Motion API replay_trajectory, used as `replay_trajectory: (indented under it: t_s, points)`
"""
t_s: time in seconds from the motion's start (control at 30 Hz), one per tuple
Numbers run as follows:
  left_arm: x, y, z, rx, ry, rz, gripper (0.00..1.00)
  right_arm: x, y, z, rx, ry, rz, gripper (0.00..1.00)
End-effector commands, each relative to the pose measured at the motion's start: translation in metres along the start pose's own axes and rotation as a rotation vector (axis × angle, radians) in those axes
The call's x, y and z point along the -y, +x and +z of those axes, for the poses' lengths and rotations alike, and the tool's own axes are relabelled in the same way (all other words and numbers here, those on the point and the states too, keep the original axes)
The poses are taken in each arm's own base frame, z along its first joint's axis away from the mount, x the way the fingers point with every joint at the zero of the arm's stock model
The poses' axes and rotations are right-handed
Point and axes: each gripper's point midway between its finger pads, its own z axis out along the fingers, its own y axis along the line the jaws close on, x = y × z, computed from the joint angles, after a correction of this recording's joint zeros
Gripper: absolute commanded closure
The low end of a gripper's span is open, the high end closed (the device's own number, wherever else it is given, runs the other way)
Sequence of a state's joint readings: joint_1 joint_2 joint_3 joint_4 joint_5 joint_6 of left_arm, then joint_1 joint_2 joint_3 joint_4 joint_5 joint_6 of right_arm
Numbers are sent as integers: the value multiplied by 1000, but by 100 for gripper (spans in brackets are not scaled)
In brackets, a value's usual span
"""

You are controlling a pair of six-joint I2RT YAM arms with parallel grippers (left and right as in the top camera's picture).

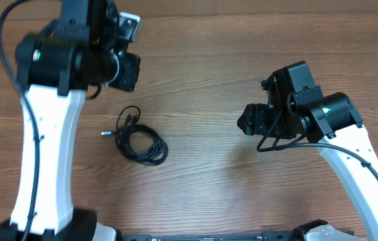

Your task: Untangle cables

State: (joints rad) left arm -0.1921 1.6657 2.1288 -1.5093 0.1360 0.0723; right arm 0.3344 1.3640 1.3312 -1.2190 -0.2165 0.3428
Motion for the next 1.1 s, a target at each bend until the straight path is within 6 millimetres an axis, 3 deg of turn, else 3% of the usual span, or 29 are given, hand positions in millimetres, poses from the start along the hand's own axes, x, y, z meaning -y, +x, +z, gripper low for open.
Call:
replay_trajectory:
  t_s: [0.0,0.13,0.23,0.3,0.43,0.7,0.73,0.8,1.07]
  points:
    - [-10,36,43,-111,-35,-93,85,2,-4,-3,21,11,-8,31]
    - [-7,80,79,-155,-6,-87,81,2,-4,-3,21,11,-18,31]
    - [2,122,119,-232,72,-32,67,2,-4,-3,23,11,-28,31]
    - [4,147,144,-293,104,-10,67,2,-4,-3,23,10,-28,31]
    - [11,179,171,-377,170,14,68,1,-5,-3,23,10,-28,31]
    - [7,209,214,-478,182,10,69,1,-4,-3,23,10,-28,31]
    - [5,213,220,-498,177,5,77,1,-4,-3,23,10,-28,31]
    - [-3,218,231,-525,138,-52,84,1,-4,-3,22,10,-28,31]
    - [-10,229,236,-557,118,-95,83,3,-1,-3,10,16,-35,31]
